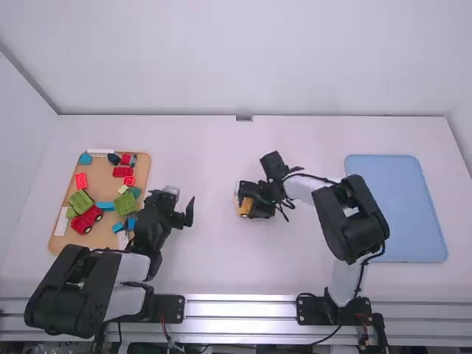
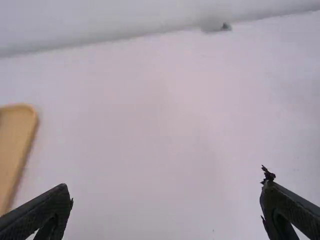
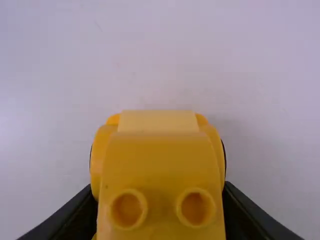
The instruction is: Assemble lego blocks to make yellow taxi
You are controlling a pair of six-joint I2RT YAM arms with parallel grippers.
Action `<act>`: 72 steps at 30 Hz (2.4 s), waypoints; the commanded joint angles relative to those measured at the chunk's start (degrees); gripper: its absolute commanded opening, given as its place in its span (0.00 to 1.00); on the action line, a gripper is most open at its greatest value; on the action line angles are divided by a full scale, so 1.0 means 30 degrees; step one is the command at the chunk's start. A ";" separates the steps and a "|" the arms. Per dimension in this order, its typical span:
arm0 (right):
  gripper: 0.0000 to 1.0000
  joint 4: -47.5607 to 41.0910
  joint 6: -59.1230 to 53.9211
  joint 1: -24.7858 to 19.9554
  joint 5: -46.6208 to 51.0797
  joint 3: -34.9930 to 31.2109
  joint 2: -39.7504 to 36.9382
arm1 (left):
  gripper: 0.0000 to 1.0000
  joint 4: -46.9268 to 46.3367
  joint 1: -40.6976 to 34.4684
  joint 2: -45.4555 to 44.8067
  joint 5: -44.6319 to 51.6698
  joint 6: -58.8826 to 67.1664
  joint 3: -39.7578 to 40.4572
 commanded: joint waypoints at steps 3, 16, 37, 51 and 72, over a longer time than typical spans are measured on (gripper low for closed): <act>0.34 -0.2353 0.0197 -0.2441 0.4313 0.1712 -0.1800 | 0.99 -0.3461 -0.0022 -0.0029 0.3322 0.2164 0.2120; 0.30 0.4146 0.6018 -1.2014 0.1581 -0.1974 -0.6156 | 0.99 -1.2065 -0.0015 0.1953 0.5071 0.3300 0.8218; 0.47 1.1001 1.2415 -1.9132 0.2623 -0.3111 0.0430 | 0.99 -1.2101 -0.0168 0.3016 0.6696 0.3366 0.8233; 0.99 0.5661 1.2335 -1.6028 0.7410 -0.2033 -0.5399 | 0.99 -1.3449 -0.0029 0.2397 0.6543 0.3315 0.9158; 0.97 0.1914 1.1698 -0.6263 0.7655 -0.2387 -1.1968 | 0.97 -1.7765 -0.3291 -0.9044 0.1185 0.2955 0.8267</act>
